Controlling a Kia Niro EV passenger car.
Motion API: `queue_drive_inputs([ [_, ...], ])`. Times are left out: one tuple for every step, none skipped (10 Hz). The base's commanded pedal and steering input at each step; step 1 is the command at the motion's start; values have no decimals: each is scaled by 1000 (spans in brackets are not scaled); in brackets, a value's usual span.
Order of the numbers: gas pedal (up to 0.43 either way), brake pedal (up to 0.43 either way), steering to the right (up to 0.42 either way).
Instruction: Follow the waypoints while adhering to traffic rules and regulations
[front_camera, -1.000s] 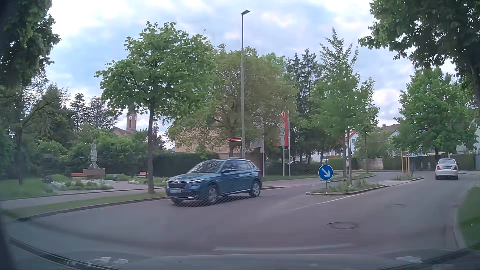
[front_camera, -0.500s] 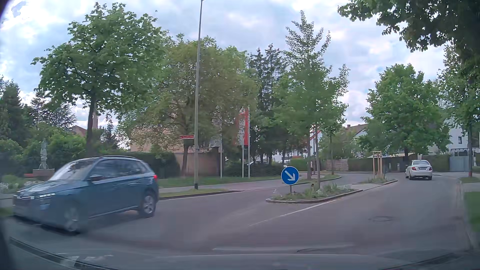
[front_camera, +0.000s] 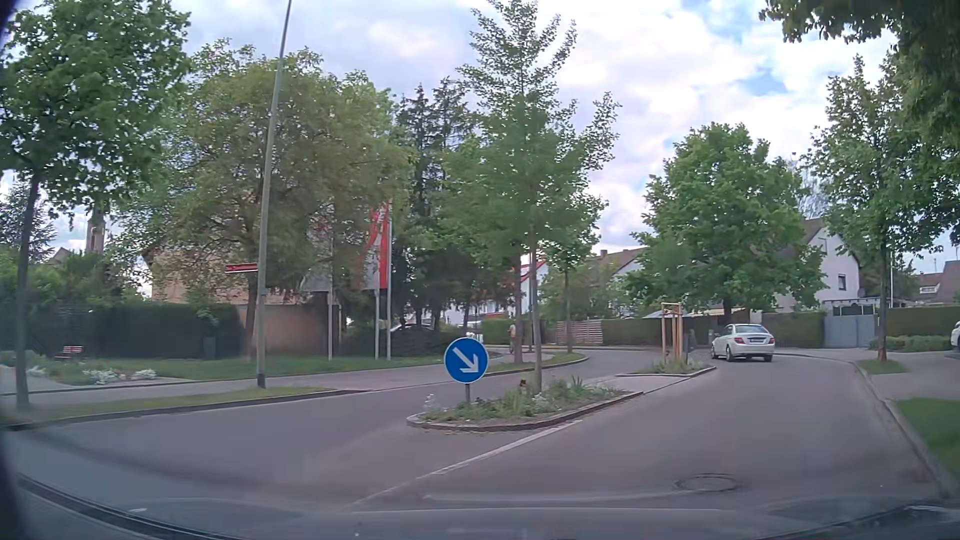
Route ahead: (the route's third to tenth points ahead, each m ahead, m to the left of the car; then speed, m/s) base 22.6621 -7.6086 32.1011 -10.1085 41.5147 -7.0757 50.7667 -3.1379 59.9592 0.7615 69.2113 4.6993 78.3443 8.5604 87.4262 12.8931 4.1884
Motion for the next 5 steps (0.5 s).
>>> queue_drive_inputs([
  [98,18,351],
  [98,18,351],
  [98,18,351],
  [98,18,350],
  [98,18,348],
])
